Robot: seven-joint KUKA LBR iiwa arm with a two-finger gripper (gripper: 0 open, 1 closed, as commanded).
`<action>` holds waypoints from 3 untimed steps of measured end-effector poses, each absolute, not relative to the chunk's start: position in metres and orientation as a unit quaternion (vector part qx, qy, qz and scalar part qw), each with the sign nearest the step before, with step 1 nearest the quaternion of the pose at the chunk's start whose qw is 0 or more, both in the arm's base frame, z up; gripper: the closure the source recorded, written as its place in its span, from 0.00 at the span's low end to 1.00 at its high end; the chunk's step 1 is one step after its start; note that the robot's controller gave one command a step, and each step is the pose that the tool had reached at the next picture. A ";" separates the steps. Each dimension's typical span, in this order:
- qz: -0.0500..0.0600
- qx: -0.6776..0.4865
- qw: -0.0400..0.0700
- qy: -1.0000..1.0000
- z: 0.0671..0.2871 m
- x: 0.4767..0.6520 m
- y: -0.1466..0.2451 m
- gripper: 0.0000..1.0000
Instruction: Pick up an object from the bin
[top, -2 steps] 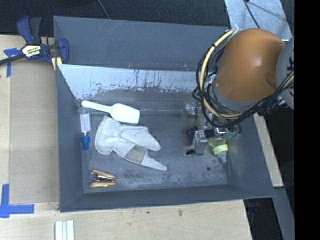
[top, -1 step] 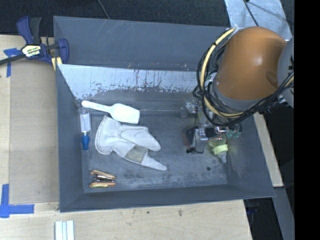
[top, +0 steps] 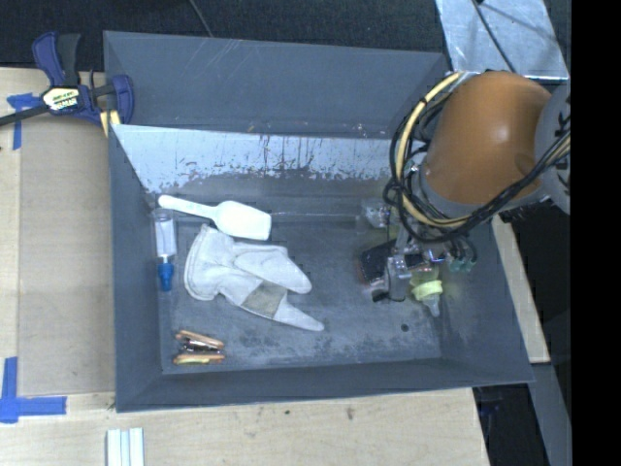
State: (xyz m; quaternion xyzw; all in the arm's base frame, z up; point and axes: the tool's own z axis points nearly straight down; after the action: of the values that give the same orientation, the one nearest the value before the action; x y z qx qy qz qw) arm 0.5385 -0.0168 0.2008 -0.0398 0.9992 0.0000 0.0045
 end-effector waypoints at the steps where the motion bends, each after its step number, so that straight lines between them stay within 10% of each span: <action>1: -0.001 -0.058 0.004 0.998 0.135 0.564 -0.034 0.00; 3: 0.000 -0.013 0.001 1.000 0.119 0.559 -0.052 0.00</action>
Offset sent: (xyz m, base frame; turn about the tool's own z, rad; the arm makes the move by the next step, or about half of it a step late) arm 0.0166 -0.0435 -0.0635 0.1150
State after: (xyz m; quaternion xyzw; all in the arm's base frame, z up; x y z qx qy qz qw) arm 0.5589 -0.0519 0.1192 -0.0128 0.9999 0.0003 0.0007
